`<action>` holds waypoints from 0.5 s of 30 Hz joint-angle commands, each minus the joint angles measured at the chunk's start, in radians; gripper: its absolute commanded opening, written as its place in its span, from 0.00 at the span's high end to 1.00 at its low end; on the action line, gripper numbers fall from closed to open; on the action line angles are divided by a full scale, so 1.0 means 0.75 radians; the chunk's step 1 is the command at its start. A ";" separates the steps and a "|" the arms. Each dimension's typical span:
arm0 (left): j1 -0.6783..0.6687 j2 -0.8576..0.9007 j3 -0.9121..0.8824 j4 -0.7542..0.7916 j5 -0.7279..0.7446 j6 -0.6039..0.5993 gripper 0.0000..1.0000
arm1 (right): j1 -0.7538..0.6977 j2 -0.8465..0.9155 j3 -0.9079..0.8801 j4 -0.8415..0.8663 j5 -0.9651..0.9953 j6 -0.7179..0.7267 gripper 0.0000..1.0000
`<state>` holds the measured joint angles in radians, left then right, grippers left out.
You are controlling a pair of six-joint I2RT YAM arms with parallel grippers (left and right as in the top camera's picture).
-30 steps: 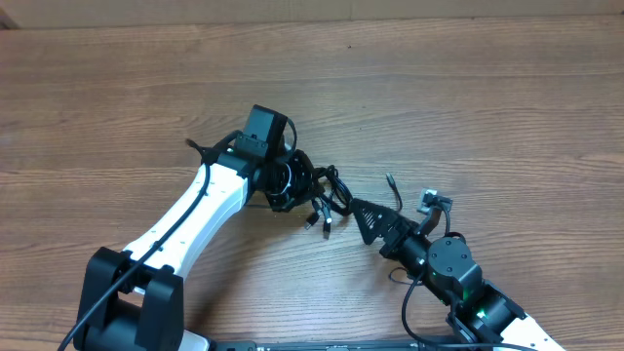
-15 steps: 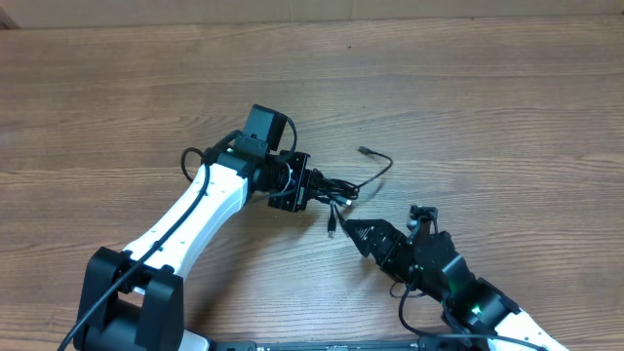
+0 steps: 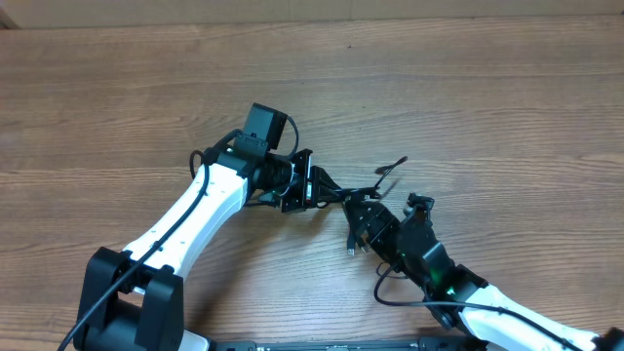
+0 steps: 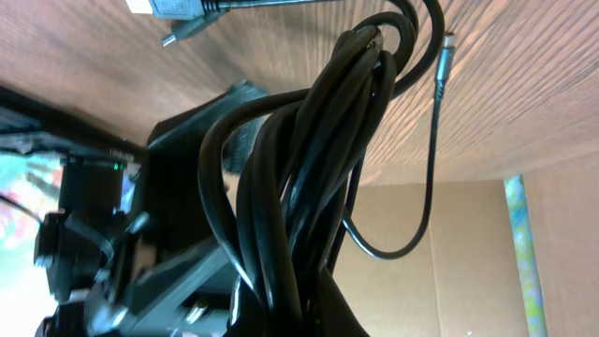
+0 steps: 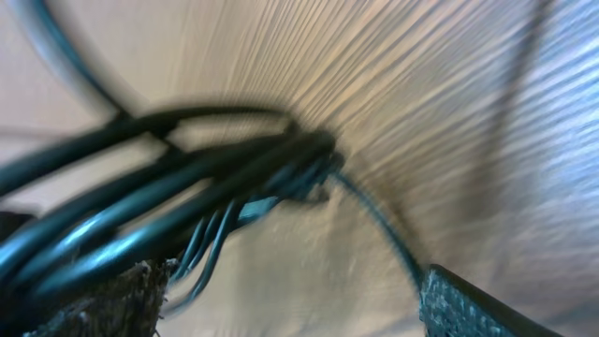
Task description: Untangle cables
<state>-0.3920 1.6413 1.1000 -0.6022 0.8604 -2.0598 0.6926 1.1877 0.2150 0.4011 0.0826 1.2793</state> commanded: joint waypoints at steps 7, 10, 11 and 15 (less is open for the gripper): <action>0.001 -0.017 0.003 -0.039 0.100 -0.032 0.95 | -0.008 0.029 0.005 0.033 0.361 0.002 0.34; -0.002 -0.017 0.003 -0.038 0.101 -0.032 0.95 | -0.008 0.029 0.005 0.033 0.368 0.006 0.43; -0.002 -0.017 0.003 -0.038 0.102 -0.032 0.95 | -0.008 0.029 0.005 0.034 0.368 0.006 0.45; -0.002 -0.017 0.003 -0.038 0.111 -0.032 0.95 | -0.008 0.029 0.005 0.055 0.359 0.005 0.44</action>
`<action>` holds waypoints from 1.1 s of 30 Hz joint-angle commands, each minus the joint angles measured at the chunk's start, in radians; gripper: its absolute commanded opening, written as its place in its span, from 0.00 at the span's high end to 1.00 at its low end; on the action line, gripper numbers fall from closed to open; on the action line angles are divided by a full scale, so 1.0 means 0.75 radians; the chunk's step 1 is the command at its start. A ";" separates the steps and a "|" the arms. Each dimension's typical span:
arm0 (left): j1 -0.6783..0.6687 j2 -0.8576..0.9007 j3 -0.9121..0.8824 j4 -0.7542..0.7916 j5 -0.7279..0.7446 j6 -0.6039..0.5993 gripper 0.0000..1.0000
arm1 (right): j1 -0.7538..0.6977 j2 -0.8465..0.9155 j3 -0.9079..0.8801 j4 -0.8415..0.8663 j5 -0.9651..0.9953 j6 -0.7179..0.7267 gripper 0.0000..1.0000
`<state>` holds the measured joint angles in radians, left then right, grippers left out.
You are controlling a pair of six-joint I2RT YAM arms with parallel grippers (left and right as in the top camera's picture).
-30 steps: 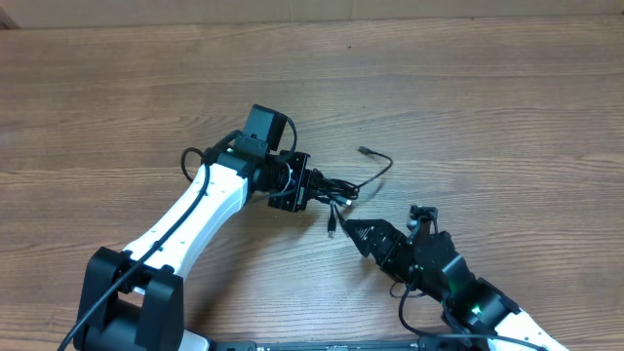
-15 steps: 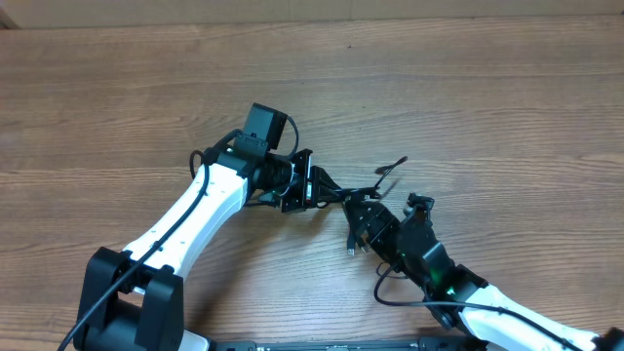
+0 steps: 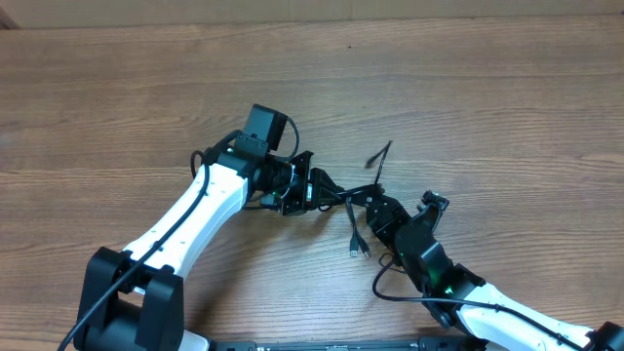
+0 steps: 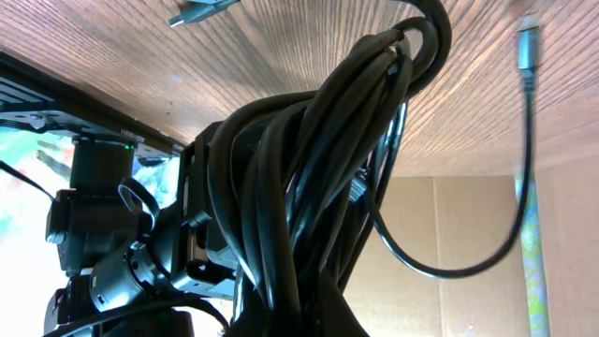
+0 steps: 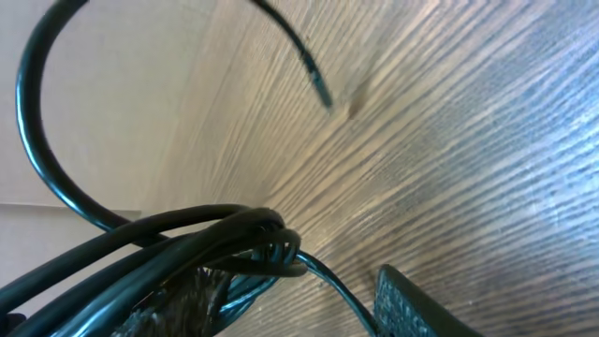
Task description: Untangle cables
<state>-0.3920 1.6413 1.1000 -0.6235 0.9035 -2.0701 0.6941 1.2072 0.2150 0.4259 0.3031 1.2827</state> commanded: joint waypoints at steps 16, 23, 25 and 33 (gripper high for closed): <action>-0.002 -0.017 0.003 -0.004 0.332 0.074 0.96 | -0.010 0.003 0.005 0.043 0.044 -0.012 0.84; -0.002 -0.017 0.003 -0.004 0.412 0.143 0.96 | -0.010 0.003 0.005 0.034 0.051 -0.081 0.96; -0.002 -0.017 0.003 -0.005 0.441 0.164 0.96 | -0.010 0.003 0.005 0.016 0.082 -0.080 0.96; 0.000 -0.017 0.003 -0.005 0.436 0.198 0.95 | -0.010 0.003 0.005 0.028 0.093 -0.075 0.87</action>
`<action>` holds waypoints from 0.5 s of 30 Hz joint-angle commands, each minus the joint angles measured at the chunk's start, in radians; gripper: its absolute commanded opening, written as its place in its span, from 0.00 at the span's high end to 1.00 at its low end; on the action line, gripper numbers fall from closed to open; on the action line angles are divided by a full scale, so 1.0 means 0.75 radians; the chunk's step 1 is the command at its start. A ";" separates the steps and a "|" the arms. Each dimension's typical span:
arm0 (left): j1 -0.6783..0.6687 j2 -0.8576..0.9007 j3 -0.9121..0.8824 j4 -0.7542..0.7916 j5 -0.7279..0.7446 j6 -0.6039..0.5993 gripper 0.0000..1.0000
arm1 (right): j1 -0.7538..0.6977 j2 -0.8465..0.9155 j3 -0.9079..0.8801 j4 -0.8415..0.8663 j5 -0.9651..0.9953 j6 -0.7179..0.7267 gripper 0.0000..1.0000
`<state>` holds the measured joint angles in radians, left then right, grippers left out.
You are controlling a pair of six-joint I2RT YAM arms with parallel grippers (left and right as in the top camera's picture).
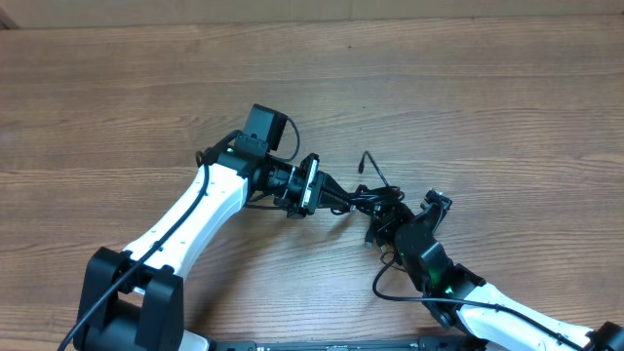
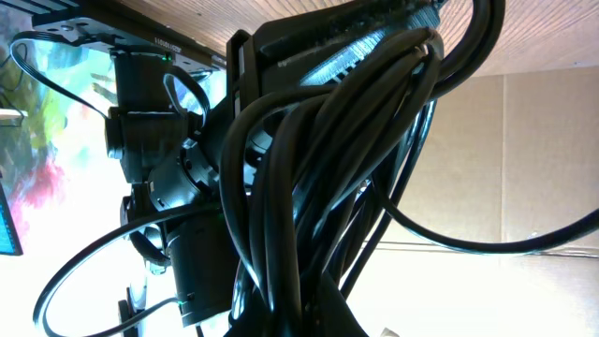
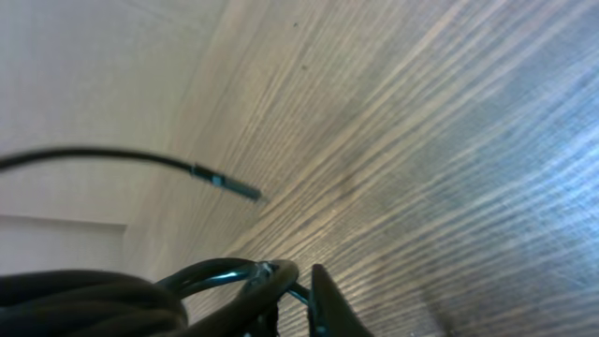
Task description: Untangle cables
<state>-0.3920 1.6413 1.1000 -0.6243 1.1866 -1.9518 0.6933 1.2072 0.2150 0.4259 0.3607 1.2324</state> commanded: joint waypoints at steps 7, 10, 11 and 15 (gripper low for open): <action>-0.001 -0.017 0.003 -0.004 0.060 0.051 0.96 | -0.009 0.003 0.005 0.148 0.027 0.003 0.75; -0.002 -0.017 0.003 -0.004 0.137 0.105 0.96 | -0.009 0.003 0.005 0.164 0.118 0.004 0.72; -0.002 -0.017 0.003 -0.004 0.191 0.138 0.96 | -0.009 0.003 0.005 0.144 0.167 0.004 0.70; -0.002 -0.017 0.003 -0.004 0.386 0.268 0.96 | -0.017 0.003 0.005 0.094 0.326 0.064 0.64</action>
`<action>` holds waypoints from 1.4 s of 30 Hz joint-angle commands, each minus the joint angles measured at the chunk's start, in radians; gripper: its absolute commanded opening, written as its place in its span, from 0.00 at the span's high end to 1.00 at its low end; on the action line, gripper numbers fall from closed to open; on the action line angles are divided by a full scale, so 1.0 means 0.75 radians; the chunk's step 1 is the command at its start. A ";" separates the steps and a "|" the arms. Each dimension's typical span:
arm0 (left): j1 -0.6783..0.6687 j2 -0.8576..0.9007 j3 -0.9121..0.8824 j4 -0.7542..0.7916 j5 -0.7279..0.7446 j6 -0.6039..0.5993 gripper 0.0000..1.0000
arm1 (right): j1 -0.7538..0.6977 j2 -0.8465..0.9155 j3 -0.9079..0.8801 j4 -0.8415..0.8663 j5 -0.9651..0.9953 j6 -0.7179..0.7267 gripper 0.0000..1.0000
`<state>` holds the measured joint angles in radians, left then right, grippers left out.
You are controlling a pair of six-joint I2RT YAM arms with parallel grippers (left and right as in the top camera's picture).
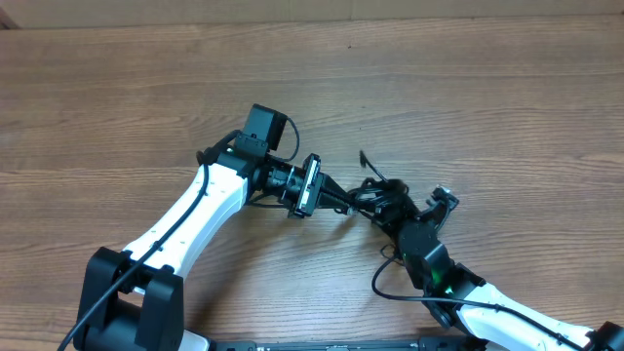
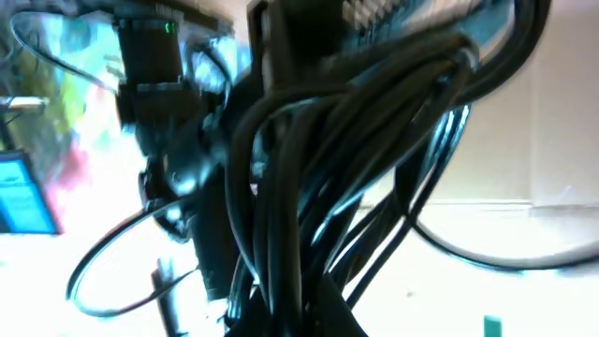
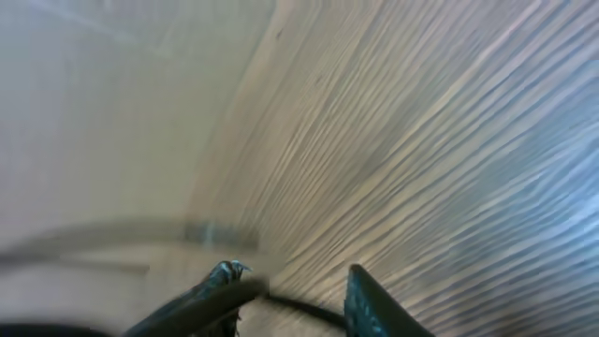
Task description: Untangle cables
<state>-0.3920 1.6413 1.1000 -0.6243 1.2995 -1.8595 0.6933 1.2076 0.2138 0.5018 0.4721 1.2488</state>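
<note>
A bundle of black cables [image 1: 359,199] hangs stretched between my two grippers at the table's middle. My left gripper [image 1: 322,192] is shut on its left part; in the left wrist view the strands [image 2: 309,178] rise out of the left gripper [image 2: 301,316] and fill the picture. My right gripper [image 1: 394,209] is in the bundle's right end. In the blurred right wrist view the right gripper [image 3: 295,283] has its fingers apart; cable lies against the left fingertip [image 3: 227,278] and one thin strand [image 3: 304,304] crosses the gap. A loose cable end [image 1: 363,157] sticks up behind.
The wooden table [image 1: 487,107] stretches all round the two arms. A cardboard wall [image 1: 322,8] stands along its far edge. The right arm's body [image 2: 173,122] shows behind the bundle in the left wrist view. The right arm's own lead [image 1: 388,292] loops beside it.
My right gripper has shifted a little up and to the right with the bundle's end, and its fingers stand wider apart than before. The loose end now points further back. The left gripper holds on.
The left gripper held the bundle throughout. The right gripper was wide open under the strands near the front, then narrower, then almost shut around them and further right. A plug that lay on the table has gone up with the bundle, which now hangs taut between the grippers.
</note>
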 commanded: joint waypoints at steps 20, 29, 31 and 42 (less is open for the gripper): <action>0.227 -0.017 0.003 0.044 0.107 0.196 0.96 | -0.386 0.001 0.006 -0.362 -0.161 0.035 0.55; 0.315 -0.017 0.003 0.051 -0.489 0.632 0.95 | -0.386 0.001 0.006 -0.288 -0.590 0.034 0.37; 0.306 -0.017 0.003 0.050 -0.635 0.828 0.94 | -0.386 0.001 0.006 -0.229 -0.704 -0.032 0.30; 0.235 -0.017 0.003 -0.150 -1.254 1.472 0.32 | -0.387 -0.123 0.006 -0.132 -0.808 -0.391 0.00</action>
<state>-0.2020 1.6413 1.1000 -0.6880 0.5556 -0.9028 0.4065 1.1591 0.2150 0.3996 -0.1078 1.0325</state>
